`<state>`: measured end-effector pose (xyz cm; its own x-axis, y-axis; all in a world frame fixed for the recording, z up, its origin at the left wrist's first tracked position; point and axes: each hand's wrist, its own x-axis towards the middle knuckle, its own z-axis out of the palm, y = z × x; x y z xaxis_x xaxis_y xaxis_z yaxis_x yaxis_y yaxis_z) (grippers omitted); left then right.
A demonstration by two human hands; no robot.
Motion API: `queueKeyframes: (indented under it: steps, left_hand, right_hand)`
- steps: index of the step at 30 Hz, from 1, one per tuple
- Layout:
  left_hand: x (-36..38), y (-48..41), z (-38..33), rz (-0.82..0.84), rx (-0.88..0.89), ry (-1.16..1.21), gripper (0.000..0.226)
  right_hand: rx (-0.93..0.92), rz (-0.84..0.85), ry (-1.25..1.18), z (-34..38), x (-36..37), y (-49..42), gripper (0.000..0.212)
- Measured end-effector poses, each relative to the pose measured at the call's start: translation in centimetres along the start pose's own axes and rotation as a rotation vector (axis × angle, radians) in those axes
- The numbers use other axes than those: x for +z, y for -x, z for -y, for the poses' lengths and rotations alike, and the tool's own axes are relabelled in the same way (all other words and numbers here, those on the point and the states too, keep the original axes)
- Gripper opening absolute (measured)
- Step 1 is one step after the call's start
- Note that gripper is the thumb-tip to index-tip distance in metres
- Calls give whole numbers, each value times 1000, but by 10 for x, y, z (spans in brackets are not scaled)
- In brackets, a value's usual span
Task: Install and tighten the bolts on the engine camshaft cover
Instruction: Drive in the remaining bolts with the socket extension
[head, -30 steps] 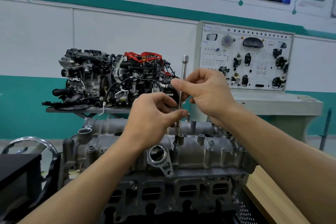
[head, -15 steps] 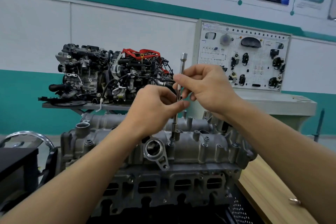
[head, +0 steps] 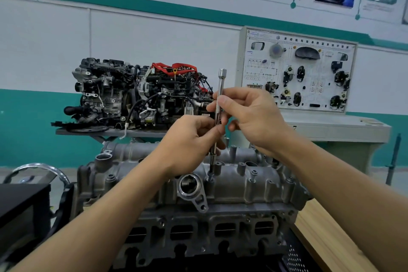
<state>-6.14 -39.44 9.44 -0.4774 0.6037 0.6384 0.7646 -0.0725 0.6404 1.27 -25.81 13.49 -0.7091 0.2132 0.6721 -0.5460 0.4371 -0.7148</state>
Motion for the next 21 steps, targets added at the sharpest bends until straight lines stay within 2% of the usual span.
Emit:
queueKeyframes:
  steps: [2,5,8,10,14,18,21]
  left_hand:
    - [-3,0,1,40,-43,18,25]
    - [-7,3,3,86,-173,102,45]
    - [-8,4,3,84,-198,122,38]
    - [-6,4,3,50,-147,105,23]
    - [-6,4,4,37,-73,57,13]
    - [-7,5,5,107,-64,54,13]
    - [-7,6,6,132,-64,84,15]
  right_hand:
    - [-23,-75,-12,-1,2,1,1]
    - [-65,-214,22,-5,6,1,15]
    - [-73,-257,32,-6,10,2,20]
    - [-56,-239,15,-6,12,2,18]
    - [-35,-152,63,-5,11,4,11]
    - [11,-18,30,1,4,10,23]
    - [-16,26,37,-1,-1,12,25]
